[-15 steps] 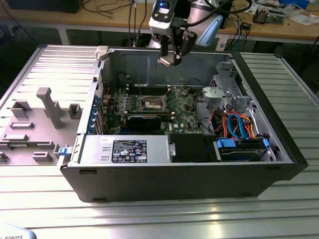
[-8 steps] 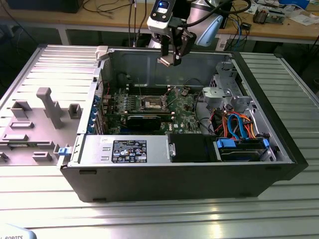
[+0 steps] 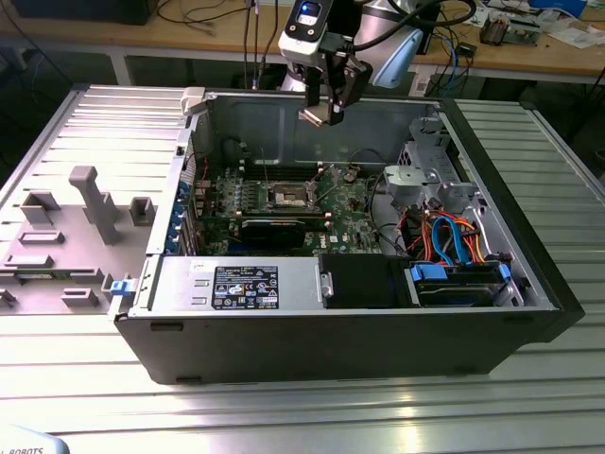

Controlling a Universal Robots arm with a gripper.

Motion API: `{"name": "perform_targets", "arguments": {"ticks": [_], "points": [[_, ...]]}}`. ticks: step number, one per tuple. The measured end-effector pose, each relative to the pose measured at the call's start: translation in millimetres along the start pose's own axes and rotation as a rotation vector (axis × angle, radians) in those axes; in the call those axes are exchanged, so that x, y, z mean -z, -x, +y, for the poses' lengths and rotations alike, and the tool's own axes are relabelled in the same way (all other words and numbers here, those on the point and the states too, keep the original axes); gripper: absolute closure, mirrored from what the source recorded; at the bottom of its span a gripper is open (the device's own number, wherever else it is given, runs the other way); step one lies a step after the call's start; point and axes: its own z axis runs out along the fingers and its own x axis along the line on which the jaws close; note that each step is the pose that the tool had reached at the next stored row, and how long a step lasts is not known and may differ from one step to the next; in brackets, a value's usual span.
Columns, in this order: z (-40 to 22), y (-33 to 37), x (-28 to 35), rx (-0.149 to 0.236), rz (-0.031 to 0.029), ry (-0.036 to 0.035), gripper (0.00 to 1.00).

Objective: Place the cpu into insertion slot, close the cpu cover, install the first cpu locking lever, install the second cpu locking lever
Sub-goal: 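Place the cpu into insertion slot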

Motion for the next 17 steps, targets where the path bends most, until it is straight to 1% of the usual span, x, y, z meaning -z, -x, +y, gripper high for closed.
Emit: {"name": "perform_targets", "arguments": {"ticks": [4,7,14,15,17], "points": [[0.0,0.0,0.0,-0.004,-0.0003,0.0001,0.46],[0.0,0.0,0.0,-0.019,-0.0017,0.0004,0.46],[0.0,0.0,-0.4,-0.122,-0.0109,0.0024,0.46],[0.0,0.0,-0.4,-0.130,-0.0115,0.0025,0.46],[0.0,0.0,-0.4,-0.131,-0.0117,0.0025,0.46]]}}
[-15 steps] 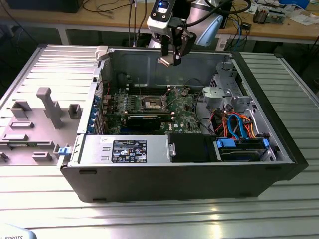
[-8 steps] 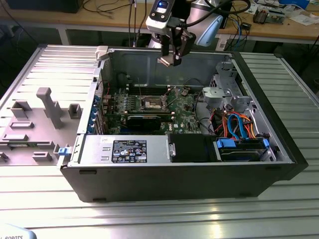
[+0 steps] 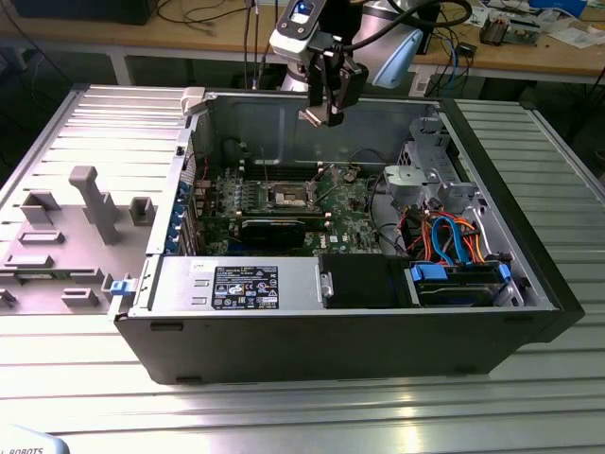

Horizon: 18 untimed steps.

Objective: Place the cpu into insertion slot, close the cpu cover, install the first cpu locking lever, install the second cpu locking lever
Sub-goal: 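Place the cpu into insertion slot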

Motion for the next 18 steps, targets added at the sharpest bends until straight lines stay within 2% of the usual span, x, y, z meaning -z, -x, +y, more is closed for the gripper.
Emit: {"name": "perform_targets", "arguments": {"ticks": [8,11,14,18], "points": [[0.0,0.0,0.0,-0.008,-0.0007,0.0001,0.46],[0.0,0.0,0.0,-0.050,-0.0045,0.0010,0.46],[-0.1,0.0,0.0,-0.114,-0.0102,0.0022,0.46],[-1.8,-1.0,0.1,-0.122,-0.0109,0.0024,0.46]]}}
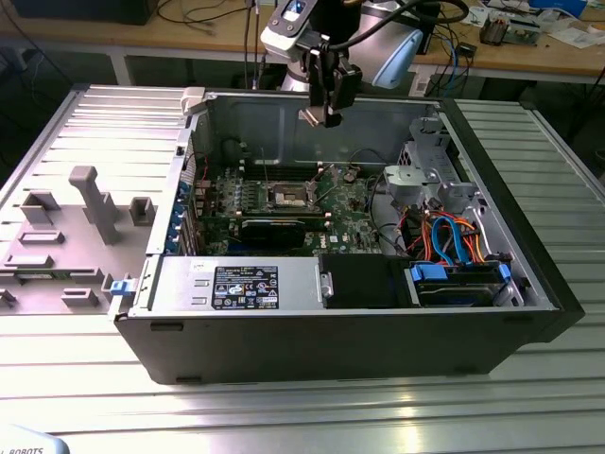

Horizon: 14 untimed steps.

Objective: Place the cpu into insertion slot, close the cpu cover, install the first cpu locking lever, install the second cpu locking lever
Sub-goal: 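Place the cpu into insertion slot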

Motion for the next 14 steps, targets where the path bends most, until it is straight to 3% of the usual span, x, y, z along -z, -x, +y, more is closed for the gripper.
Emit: {"name": "perform_targets", "arguments": {"ticks": [7,10,12,14], "points": [[-0.1,0.0,0.1,-0.012,-0.0012,0.0002,0.46],[-0.1,0.0,-0.1,-0.059,-0.0052,0.0012,0.46],[-0.1,0.0,-0.1,-0.110,-0.0099,0.0020,0.46],[-0.1,0.0,-0.1,-0.122,-0.0109,0.0023,0.46]]}}
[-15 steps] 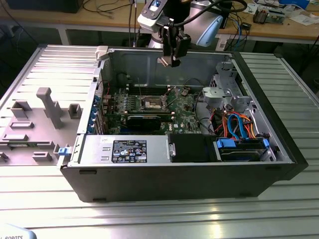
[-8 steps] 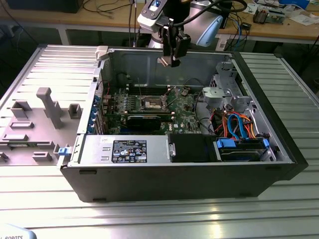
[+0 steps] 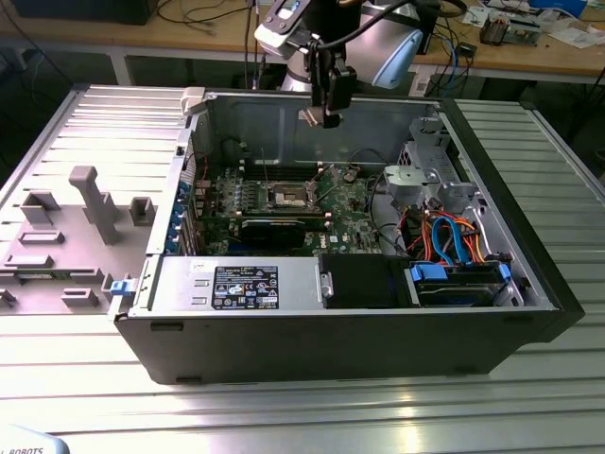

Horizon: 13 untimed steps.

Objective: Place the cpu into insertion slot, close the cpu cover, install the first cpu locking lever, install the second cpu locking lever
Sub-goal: 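Place the cpu into insertion slot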

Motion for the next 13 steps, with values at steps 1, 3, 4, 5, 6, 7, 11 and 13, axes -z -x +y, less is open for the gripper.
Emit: {"name": "perform_targets", "arguments": {"ticks": [1,3,4,5,6,7,11,13], "points": [[0.0,0.0,0.0,-0.002,-0.0001,0.0000,0.46],[0.0,0.0,0.0,-0.002,-0.0002,0.0000,0.46],[0.0,0.0,0.0,-0.003,-0.0003,0.0000,0.46],[0.0,0.0,0.0,-0.003,-0.0003,0.0001,0.46],[0.0,0.0,0.0,-0.003,-0.0003,0.0001,0.46],[0.0,0.0,0.0,-0.004,-0.0003,0.0001,0.46],[0.0,0.0,0.0,-0.010,-0.0009,0.0002,0.46],[0.0,0.0,-0.1,-0.042,-0.0037,0.0008,0.46]]}}
